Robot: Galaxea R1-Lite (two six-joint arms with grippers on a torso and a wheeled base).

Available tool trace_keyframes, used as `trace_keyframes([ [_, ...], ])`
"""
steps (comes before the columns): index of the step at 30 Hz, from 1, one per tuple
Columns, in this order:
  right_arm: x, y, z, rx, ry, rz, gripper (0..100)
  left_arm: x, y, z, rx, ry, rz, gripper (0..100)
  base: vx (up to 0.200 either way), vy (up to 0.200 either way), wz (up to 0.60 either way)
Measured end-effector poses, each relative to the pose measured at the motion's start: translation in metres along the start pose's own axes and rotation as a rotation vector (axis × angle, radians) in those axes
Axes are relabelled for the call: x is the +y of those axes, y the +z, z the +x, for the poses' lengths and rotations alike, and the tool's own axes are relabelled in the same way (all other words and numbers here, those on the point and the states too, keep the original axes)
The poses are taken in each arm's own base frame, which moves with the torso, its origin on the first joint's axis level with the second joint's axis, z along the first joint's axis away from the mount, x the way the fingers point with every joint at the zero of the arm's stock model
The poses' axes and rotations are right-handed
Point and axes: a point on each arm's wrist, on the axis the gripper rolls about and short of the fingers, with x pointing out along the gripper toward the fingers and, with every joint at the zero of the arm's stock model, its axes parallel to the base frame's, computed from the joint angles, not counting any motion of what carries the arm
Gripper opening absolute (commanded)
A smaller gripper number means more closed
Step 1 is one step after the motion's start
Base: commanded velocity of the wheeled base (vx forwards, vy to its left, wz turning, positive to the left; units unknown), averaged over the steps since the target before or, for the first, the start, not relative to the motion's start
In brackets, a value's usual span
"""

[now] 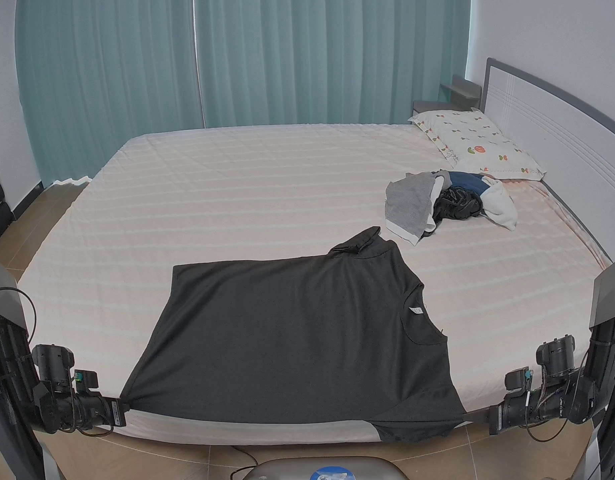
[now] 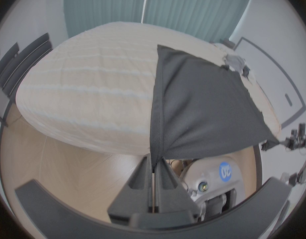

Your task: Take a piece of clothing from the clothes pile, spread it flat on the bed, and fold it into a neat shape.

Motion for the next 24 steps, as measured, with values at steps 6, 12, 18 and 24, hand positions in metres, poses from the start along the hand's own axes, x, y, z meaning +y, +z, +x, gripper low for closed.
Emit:
trace_keyframes([
  [6,0.001,-0.003,-0.004,0.030,-0.002,-0.021,0,-0.001,-0.009,-0.001,0.082,-0.009,0.054,0,0.000,0.000,0.00],
  [12,0.001,-0.006,-0.006,0.053,-0.004,-0.037,0,-0.002,-0.012,-0.001,0.119,-0.017,0.051,0,0.000,0.000,0.00],
  [18,0.002,-0.007,-0.008,0.066,-0.004,-0.041,0,-0.002,-0.015,-0.004,0.148,-0.024,0.071,0,0.000,0.000,0.00],
  [24,0.004,0.000,-0.012,0.008,-0.001,-0.062,0,-0.003,-0.009,-0.007,0.096,-0.030,0.068,0,0.000,0.000,0.00],
])
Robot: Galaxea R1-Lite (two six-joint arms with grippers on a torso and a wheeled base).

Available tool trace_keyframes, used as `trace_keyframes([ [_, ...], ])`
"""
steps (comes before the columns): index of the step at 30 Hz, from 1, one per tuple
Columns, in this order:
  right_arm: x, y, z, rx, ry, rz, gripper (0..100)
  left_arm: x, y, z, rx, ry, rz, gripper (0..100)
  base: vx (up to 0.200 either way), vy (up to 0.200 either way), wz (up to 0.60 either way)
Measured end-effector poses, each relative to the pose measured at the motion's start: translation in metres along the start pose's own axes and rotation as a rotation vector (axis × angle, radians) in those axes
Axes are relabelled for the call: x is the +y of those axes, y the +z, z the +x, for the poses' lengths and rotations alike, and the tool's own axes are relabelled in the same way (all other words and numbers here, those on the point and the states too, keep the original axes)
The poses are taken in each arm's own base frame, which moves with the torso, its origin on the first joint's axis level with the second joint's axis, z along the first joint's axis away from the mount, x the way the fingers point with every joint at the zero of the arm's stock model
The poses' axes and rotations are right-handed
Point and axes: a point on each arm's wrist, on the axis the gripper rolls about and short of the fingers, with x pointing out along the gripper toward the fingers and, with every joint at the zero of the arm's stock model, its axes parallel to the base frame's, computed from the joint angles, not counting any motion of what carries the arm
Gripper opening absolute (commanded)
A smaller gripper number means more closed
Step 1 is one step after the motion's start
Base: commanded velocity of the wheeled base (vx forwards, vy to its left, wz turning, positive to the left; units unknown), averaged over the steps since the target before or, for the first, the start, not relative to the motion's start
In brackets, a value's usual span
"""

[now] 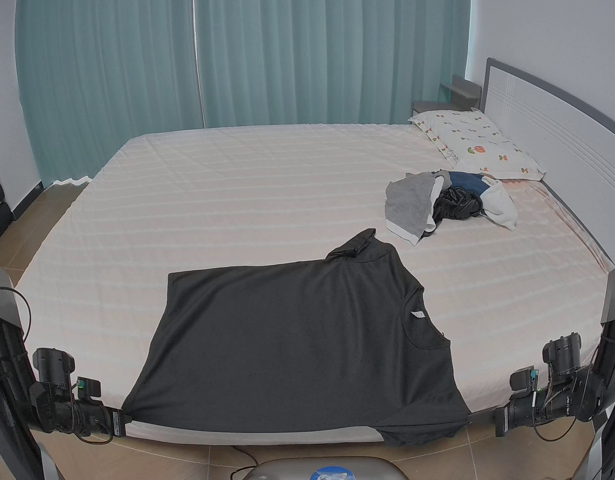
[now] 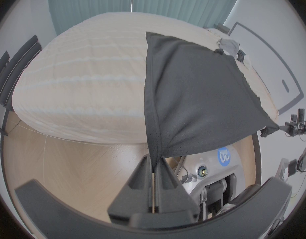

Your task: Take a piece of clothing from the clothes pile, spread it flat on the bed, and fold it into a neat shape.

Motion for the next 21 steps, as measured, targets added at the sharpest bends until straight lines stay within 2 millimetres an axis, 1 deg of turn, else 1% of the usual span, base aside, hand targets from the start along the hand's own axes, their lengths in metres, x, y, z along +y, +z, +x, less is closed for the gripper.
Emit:
trace_keyframes([
  [4,0.001,0.003,-0.004,-0.027,0.013,-0.002,0,-0.001,0.006,-0.004,-0.057,-0.011,-0.053,0,0.000,0.000,0.00],
  [9,0.002,0.013,-0.006,-0.073,0.019,0.040,0,-0.002,0.019,-0.009,-0.163,-0.049,-0.195,0,0.000,0.000,0.00],
  [13,0.001,0.029,-0.005,-0.134,0.030,0.114,0,-0.005,0.032,-0.010,-0.229,-0.082,-0.314,0,0.000,0.000,0.00],
  [17,-0.001,0.050,-0.003,-0.207,0.042,0.154,0,-0.008,0.050,-0.009,-0.301,-0.100,-0.455,0,0.000,0.000,0.00],
  [21,-0.004,0.074,-0.003,-0.285,0.056,0.185,0,-0.014,0.062,-0.008,-0.347,-0.119,-0.487,0,0.000,0.000,0.00],
])
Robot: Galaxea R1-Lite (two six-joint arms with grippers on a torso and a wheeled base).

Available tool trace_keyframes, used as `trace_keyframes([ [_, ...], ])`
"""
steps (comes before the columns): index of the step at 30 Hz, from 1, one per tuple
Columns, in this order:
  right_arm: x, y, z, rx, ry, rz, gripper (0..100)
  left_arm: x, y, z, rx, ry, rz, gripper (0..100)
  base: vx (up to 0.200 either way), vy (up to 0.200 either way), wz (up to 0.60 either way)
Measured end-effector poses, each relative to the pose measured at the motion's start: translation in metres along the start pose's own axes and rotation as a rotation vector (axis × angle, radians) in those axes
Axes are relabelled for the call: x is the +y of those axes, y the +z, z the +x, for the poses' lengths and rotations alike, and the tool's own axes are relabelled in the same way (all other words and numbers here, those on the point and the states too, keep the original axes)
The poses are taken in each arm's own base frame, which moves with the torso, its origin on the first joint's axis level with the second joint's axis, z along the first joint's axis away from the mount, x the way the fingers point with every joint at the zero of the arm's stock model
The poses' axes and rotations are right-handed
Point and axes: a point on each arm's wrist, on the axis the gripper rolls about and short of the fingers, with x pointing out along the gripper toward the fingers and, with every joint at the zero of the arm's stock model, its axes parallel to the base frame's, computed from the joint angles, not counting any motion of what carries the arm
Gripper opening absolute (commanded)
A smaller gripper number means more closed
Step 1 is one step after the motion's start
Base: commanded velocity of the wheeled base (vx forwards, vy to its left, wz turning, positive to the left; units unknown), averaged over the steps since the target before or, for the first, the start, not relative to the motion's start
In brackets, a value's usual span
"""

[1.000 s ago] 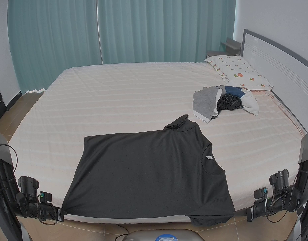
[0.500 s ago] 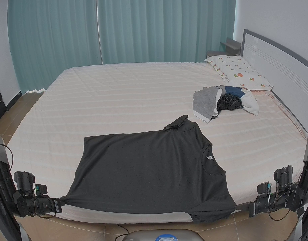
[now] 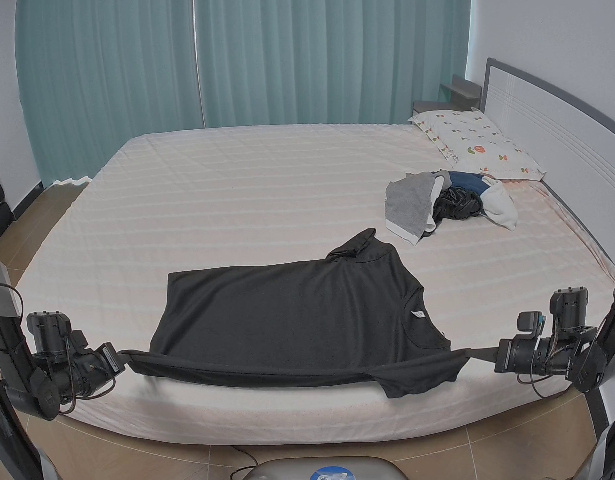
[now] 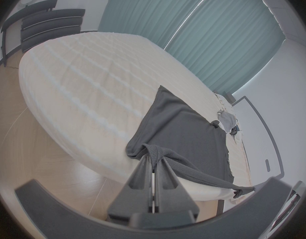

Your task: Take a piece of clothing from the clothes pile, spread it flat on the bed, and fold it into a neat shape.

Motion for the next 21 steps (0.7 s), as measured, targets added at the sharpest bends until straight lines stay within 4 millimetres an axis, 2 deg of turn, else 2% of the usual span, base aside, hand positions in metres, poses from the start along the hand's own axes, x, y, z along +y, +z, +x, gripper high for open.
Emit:
trace_keyframes([
  [6,0.004,0.014,-0.002,-0.052,0.010,-0.010,0,-0.011,0.003,0.002,-0.027,-0.025,0.023,0,0.000,0.000,0.00],
  [14,0.009,0.016,-0.009,-0.074,0.016,-0.023,0,-0.015,0.006,-0.003,-0.052,-0.027,0.036,0,0.000,0.000,0.00],
  [21,0.008,0.021,-0.004,-0.080,0.018,-0.031,0,-0.015,0.011,0.005,-0.069,-0.018,0.033,0,0.000,0.000,0.00],
])
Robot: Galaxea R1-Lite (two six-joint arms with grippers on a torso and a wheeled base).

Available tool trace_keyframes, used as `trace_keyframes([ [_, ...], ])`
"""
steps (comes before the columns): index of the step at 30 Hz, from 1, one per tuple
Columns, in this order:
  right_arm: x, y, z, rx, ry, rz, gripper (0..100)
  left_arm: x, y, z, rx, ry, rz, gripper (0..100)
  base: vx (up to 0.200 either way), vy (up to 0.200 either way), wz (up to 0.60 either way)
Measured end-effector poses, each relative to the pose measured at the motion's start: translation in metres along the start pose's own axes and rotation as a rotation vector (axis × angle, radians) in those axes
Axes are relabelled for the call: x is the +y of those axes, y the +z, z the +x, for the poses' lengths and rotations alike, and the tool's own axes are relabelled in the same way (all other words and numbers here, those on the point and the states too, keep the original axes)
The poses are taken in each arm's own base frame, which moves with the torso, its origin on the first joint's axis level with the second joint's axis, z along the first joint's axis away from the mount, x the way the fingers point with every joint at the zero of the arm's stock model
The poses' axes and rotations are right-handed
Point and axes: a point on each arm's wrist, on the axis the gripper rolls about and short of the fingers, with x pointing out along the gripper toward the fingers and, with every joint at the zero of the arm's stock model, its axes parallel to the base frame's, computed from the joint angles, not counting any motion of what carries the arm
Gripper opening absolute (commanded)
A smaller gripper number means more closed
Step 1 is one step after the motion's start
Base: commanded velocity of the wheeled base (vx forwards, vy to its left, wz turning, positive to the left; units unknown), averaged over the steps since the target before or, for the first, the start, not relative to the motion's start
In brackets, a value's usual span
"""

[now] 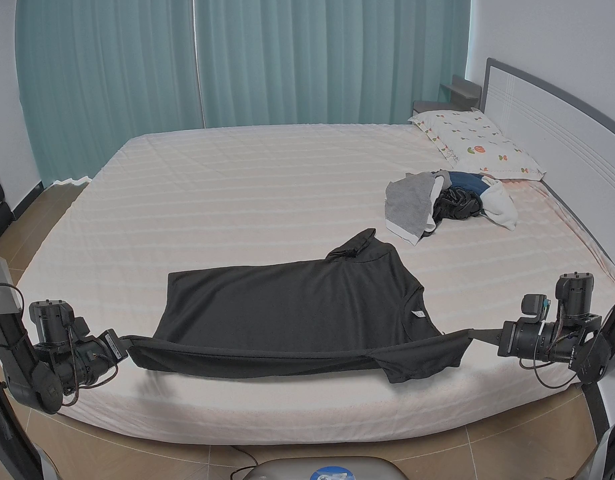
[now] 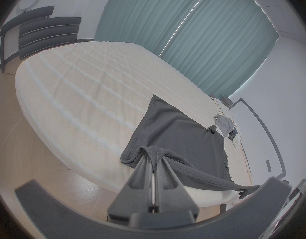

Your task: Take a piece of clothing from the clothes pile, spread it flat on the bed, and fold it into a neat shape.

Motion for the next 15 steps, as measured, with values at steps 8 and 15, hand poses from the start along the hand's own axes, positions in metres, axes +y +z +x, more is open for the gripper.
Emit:
trace_keyframes([
  [8,-0.014,0.014,0.025,0.021,-0.021,0.019,0,-0.003,0.007,0.028,-0.015,-0.011,-0.116,0,0.000,0.000,0.00],
  [15,-0.025,0.030,0.050,0.050,-0.043,0.040,0,-0.008,0.008,0.053,-0.031,0.002,-0.124,0,0.000,0.000,0.00],
])
